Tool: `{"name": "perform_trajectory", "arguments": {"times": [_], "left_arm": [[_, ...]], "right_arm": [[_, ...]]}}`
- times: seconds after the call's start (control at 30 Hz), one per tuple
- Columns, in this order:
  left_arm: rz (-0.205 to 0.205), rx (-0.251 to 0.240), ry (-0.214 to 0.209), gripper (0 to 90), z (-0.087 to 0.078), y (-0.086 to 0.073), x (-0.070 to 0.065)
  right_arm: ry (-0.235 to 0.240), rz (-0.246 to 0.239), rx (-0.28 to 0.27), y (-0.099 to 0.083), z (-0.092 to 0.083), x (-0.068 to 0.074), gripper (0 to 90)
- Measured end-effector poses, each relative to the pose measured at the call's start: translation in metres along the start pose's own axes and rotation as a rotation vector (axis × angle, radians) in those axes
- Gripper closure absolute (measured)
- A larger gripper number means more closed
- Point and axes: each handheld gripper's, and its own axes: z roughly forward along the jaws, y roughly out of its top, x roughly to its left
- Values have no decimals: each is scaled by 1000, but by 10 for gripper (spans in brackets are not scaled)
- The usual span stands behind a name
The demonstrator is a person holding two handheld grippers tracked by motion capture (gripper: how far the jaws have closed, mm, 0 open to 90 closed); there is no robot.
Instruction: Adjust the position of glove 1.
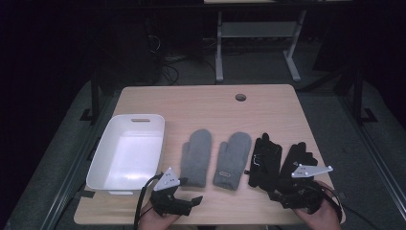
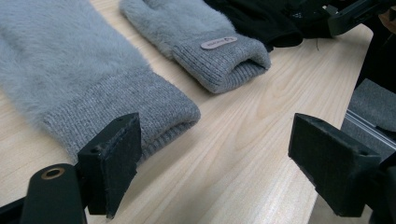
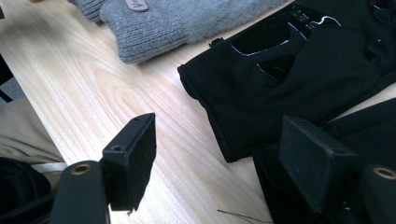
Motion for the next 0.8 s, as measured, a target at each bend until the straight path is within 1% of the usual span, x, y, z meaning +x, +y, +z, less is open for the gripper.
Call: {"name": "perform_trajectory", "arguments": {"times": [0.13,0.23,0.33,0.4,0.47,0.53,0.67,0.7,0.73,0.77,0.8], "left_arm": [[0,1,1,173,1,0,1],[0,1,0,173,1,-1,1],[6,2,7,173,-1,-1,2],[7,-8,13,173,-3,-1,2],[12,-11,17,173,-4,0,2],[17,-17,23,173,-6,0,3],[-4,-32,22,173,-7,0,4],[-5,-31,23,173,-7,0,4],[-5,-31,23,173,-7,0,4],[-9,-31,24,173,-7,-1,5],[-9,-31,24,173,-7,-1,5]], "right_arm": [[5,-3,0,1,0,0,275],[11,-2,-13,1,-1,1,275],[4,-12,-19,5,-2,4,271],[0,-20,-16,8,-2,5,265],[-5,-33,-13,12,-1,7,265],[-4,-37,6,17,1,8,263],[-2,-55,21,31,3,9,263],[1,-64,28,34,3,10,263],[1,-64,28,34,3,10,263],[4,-70,36,43,5,11,263],[4,-70,36,43,5,11,263]]}}
